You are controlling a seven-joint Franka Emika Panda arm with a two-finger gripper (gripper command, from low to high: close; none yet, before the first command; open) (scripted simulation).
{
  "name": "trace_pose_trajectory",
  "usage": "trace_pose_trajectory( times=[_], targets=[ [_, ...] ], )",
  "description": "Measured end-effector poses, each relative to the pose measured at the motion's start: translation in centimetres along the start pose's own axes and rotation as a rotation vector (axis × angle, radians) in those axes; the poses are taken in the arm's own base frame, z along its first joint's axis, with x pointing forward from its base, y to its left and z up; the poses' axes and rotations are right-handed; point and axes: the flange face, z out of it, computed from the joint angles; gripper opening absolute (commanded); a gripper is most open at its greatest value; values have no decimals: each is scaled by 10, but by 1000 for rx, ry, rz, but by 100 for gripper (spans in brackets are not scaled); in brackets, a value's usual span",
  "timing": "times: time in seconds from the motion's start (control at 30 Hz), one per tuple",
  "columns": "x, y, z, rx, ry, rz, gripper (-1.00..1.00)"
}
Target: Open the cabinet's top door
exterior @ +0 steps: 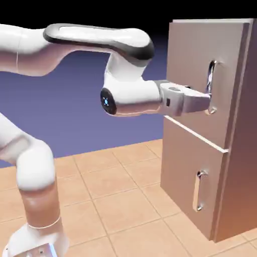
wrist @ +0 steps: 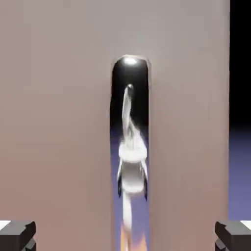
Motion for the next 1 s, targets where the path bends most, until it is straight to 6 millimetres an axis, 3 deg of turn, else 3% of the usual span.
trace_pose_trajectory(
  times=[1.0],
  targets=[
    [94, -44, -13, -13, -243, -37, 0]
  ],
)
